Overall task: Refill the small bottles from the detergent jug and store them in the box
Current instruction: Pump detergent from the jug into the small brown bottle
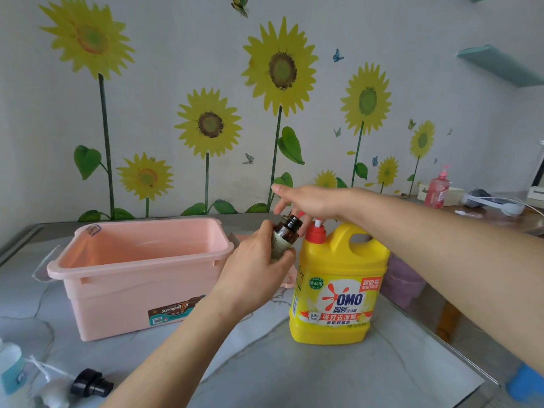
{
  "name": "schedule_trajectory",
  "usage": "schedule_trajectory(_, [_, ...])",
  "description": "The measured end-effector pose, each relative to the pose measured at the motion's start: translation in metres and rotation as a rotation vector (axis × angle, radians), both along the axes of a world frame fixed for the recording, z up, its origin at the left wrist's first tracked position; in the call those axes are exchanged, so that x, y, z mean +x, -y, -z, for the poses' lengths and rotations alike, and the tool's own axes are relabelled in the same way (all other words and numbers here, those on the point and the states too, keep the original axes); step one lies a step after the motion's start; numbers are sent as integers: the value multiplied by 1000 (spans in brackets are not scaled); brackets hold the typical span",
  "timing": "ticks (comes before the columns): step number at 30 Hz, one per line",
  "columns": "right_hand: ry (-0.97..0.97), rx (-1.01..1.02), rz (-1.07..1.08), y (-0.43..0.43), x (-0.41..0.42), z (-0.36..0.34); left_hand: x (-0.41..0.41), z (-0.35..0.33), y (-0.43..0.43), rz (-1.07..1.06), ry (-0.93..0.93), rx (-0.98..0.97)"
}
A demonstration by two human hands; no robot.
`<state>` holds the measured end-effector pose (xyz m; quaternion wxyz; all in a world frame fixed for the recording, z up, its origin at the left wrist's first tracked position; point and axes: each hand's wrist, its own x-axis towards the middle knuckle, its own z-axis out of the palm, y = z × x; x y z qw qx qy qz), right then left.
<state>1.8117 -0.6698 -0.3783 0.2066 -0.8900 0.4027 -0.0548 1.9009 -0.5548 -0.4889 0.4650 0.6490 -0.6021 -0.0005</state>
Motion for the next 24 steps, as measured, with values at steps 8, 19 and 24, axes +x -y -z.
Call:
schedule_trajectory(8, [37, -13, 9, 4, 1, 11, 1, 2, 3, -1, 7, -5])
schedule_trajectory(19, [36, 17, 19, 3, -1, 9, 0, 2, 2, 0, -4, -10])
schedule_trajectory(24, [24, 51, 19, 6, 0, -3, -1, 2, 1, 13, -5, -24])
